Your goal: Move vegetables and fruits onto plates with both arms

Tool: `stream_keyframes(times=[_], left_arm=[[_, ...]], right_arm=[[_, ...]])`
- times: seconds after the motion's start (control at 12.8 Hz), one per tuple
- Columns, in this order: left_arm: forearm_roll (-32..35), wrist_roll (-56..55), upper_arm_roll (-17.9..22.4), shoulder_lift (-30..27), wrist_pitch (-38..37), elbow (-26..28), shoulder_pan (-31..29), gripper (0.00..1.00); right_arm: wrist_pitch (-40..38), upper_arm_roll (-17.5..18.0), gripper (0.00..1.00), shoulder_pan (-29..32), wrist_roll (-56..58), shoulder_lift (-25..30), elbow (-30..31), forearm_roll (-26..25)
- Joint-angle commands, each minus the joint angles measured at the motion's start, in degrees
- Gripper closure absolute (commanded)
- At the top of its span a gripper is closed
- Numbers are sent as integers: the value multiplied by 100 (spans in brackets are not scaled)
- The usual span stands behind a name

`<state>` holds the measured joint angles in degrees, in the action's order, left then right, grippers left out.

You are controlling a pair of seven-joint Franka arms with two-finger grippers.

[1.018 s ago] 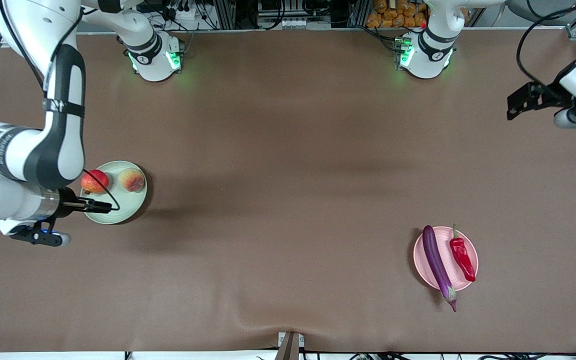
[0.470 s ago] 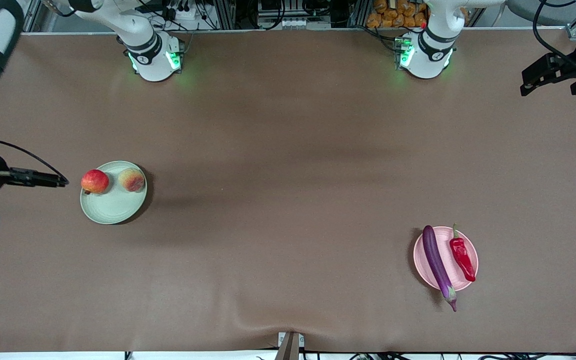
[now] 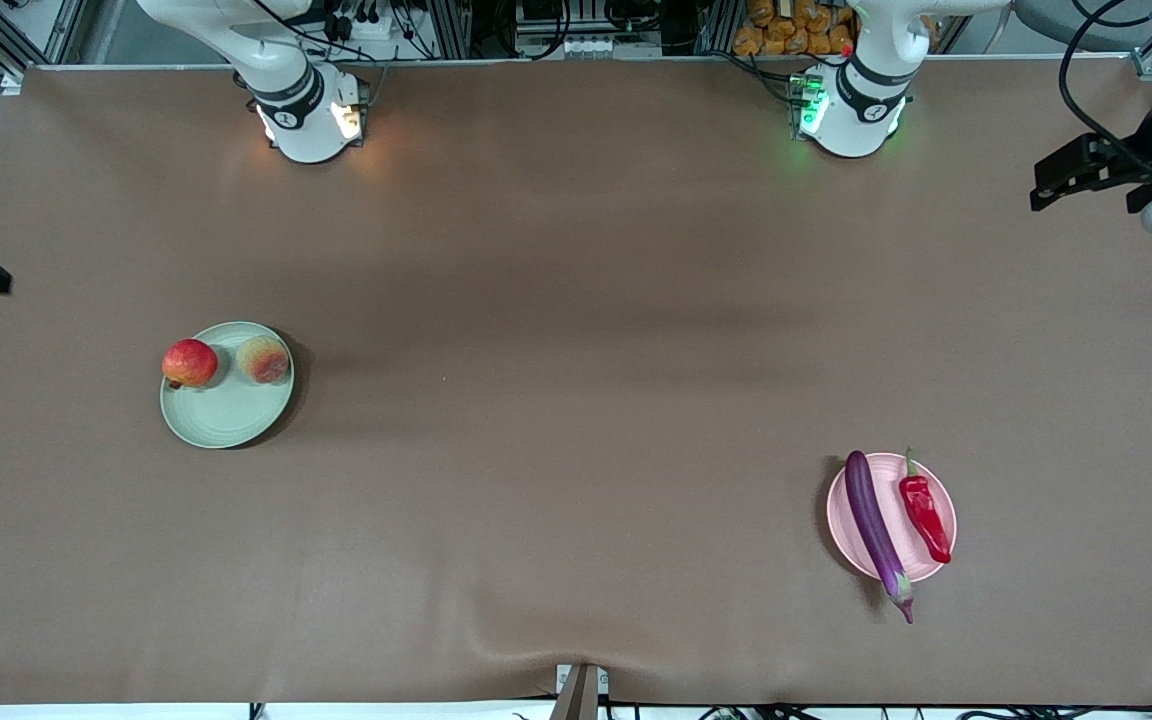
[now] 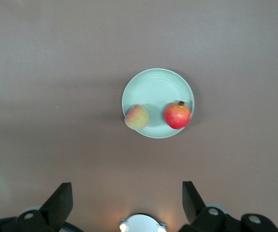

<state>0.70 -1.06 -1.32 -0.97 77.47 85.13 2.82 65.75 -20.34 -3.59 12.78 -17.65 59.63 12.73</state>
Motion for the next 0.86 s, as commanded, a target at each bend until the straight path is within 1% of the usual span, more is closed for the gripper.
stream_keyframes(times=[0.0, 0.08, 0.23, 0.39, 0.47, 0.55, 0.78], left_arm=[[-35, 106, -18, 35, 84, -119, -27, 0], [-27, 106, -18, 27, 84, -119, -62, 0], [-26, 106, -9, 18, 75, -119, -80, 0], [-61, 115, -18, 27, 84, -119, -71, 0], [-35, 106, -18, 35, 93, -119, -19, 0], [-35, 115, -18, 35, 127, -119, -1, 0], [-35, 176, -26, 35, 154, -101, -27, 0]], right_arm=[[-19, 408, 0, 77, -83, 481, 127, -333], [16, 408, 0, 60, -92, 612, 275, -350], [148, 452, 0, 16, -144, 928, 714, -604], [541, 601, 0, 16, -721, 1454, 1477, -623], [805, 819, 0, 42, -1038, 1709, 1881, -649], [999, 995, 0, 86, -1119, 1938, 2190, -771], [1246, 1067, 0, 77, -1138, 2536, 2849, -877]])
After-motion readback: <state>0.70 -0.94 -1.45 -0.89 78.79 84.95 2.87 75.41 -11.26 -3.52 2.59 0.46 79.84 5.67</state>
